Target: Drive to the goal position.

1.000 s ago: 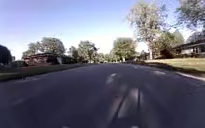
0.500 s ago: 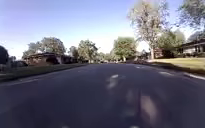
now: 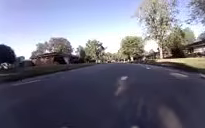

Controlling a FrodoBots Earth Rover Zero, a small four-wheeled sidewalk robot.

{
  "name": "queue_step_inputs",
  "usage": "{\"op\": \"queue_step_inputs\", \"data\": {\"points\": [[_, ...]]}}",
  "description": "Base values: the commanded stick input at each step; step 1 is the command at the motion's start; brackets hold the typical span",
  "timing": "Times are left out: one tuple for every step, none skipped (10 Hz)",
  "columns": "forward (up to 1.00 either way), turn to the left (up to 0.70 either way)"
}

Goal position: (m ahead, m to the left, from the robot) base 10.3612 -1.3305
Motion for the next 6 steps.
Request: {"op": "queue_step_inputs", "data": {"points": [[1.00,0.00],[1.00,0.00],[1.00,0.00],[1.00,0.00],[1.00,0.00],[1.00,0.00]]}}
